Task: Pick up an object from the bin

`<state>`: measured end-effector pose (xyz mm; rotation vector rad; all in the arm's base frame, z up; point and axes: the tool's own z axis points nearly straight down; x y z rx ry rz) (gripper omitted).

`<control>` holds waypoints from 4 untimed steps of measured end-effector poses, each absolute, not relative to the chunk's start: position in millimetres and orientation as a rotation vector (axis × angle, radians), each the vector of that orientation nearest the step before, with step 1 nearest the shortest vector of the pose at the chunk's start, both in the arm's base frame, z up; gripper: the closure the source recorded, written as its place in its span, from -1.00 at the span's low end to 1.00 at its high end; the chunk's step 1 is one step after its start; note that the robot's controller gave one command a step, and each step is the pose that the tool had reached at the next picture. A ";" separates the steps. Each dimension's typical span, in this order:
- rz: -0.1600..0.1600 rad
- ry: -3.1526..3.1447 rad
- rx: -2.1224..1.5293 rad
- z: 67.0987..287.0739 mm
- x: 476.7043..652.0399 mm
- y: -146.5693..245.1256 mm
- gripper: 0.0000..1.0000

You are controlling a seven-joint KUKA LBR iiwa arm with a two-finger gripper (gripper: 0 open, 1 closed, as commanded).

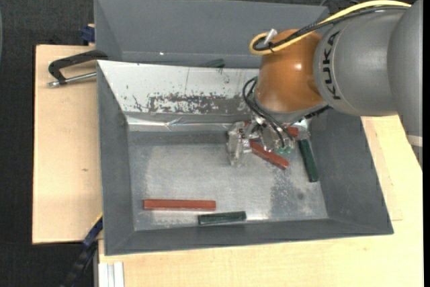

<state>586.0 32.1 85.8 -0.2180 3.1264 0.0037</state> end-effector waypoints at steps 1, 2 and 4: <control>0.003 3.127 -0.216 85.9 585.7 31.2 1.00; 0.003 3.139 -0.139 104.7 574.1 28.8 1.00; -0.002 3.087 -0.510 155.4 585.3 20.5 1.00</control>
Offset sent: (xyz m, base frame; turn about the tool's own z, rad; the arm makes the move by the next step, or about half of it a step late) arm -0.0261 -0.0069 0.0470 0.1160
